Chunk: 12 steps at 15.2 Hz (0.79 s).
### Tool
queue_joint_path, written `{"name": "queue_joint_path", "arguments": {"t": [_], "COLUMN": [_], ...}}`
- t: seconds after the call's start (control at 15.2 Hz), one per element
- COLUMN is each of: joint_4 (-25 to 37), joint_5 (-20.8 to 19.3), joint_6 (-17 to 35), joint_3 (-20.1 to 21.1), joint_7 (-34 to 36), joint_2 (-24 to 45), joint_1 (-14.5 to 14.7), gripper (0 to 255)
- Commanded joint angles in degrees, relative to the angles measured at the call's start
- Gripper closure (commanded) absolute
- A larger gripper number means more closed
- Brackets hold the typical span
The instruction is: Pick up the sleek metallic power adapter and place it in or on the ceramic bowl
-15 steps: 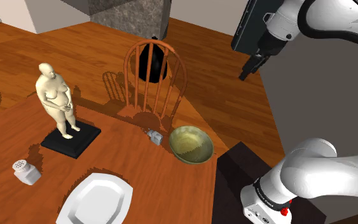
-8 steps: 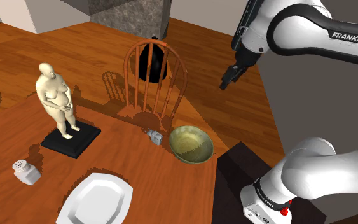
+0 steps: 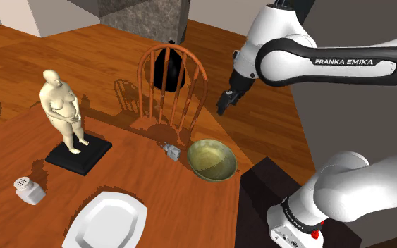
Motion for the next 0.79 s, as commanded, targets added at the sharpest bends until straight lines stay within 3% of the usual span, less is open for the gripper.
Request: {"name": "queue_joint_path", "arguments": {"t": [0.0, 0.73], "joint_4": [0.27, 5.56], "joint_5": [0.54, -0.71], "joint_6": [2.61, 15.62], "joint_3": [1.50, 8.71], "joint_7": [1.42, 9.50], "joint_2": [3.27, 24.10], "joint_1": [0.69, 3.29], "gripper": [0, 0]}}
